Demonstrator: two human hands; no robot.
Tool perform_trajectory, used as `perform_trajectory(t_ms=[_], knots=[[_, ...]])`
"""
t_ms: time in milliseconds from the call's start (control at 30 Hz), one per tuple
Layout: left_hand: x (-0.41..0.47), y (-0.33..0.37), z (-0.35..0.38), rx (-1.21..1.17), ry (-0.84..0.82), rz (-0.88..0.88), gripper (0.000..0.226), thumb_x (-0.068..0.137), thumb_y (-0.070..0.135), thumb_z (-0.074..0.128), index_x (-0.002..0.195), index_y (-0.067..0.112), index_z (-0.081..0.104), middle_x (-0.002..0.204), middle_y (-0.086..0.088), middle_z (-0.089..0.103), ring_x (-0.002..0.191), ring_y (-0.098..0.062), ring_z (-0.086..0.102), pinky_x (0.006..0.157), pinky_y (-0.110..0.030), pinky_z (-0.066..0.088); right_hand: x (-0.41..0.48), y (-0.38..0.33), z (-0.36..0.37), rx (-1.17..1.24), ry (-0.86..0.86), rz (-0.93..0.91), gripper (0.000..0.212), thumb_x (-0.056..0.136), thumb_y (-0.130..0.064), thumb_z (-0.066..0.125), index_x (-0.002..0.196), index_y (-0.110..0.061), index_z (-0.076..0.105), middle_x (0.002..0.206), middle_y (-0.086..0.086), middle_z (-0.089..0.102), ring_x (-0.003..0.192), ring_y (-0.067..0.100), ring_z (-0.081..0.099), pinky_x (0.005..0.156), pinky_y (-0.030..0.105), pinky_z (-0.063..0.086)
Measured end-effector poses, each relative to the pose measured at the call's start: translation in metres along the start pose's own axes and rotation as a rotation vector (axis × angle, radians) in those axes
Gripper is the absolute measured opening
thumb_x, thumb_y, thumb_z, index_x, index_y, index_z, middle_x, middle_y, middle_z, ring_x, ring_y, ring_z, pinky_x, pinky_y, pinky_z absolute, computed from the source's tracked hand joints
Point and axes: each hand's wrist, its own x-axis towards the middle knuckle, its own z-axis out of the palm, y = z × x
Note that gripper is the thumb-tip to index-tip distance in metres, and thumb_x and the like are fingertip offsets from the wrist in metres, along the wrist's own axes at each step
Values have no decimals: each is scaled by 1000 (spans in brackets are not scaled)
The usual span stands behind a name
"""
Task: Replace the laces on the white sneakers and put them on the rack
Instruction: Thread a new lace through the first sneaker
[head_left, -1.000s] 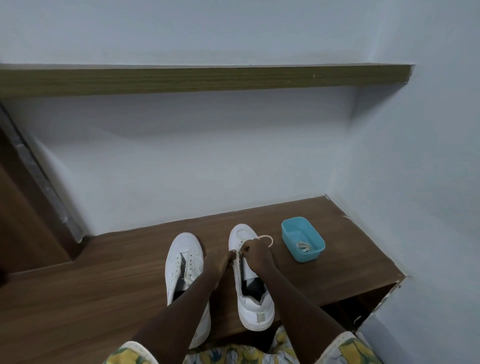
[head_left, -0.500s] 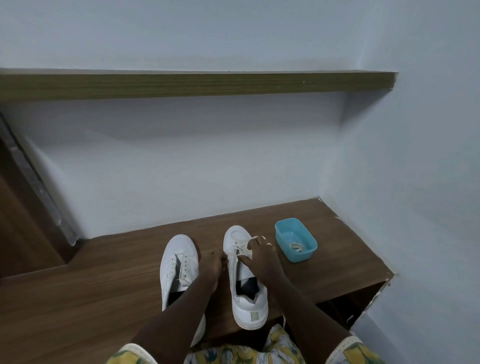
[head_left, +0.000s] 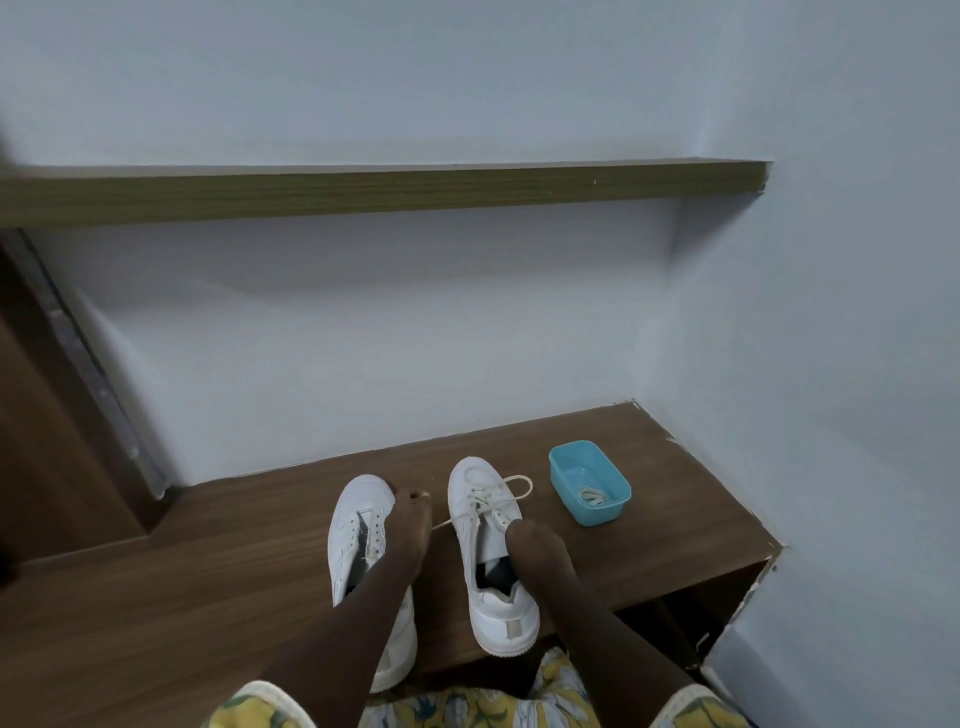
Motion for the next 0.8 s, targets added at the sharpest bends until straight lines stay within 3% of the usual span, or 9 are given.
perform_trajectory(t_ms=[133,200,433,600,700,800], knots=[[-5,-1,-22,636,-155,226,25,94,25,53,100,8,70,90,-4,63,83,-15,54,72,-22,37,3,-2,-1,52,-30,4,32,100,-14,41,131,-5,45,132,12,52,121,25,52,99,32,43],[-6,-1,-27,759,-147,262,27,95,23,51,100,4,70,82,-2,58,80,-14,51,69,-22,36,5,-2,-1,58,-38,7,34,100,-14,40,132,-5,44,134,12,50,123,25,50,100,32,41],[-5,5,-55,962,161,267,36,93,35,45,95,9,70,92,-3,64,92,-18,62,71,-25,41,2,-1,1,75,-20,25,35,101,-13,38,135,-6,41,136,11,48,125,24,49,102,31,41],[-1,4,-76,883,414,104,35,91,33,45,103,9,68,104,-8,61,103,-25,57,87,-33,45,2,-1,3,81,-5,31,35,101,-13,38,136,-7,41,138,10,47,127,23,48,103,31,40],[-7,2,-71,946,406,51,35,93,33,42,116,14,62,117,-5,56,116,-25,46,97,-37,35,3,-1,2,84,-1,27,35,101,-14,39,135,-7,43,137,11,48,126,23,48,102,30,41],[-12,2,-55,1044,336,172,33,95,34,39,122,22,55,133,-1,49,133,-28,29,109,-53,19,4,-3,0,84,-6,35,33,101,-12,37,132,-7,46,134,12,50,123,23,51,100,31,42]])
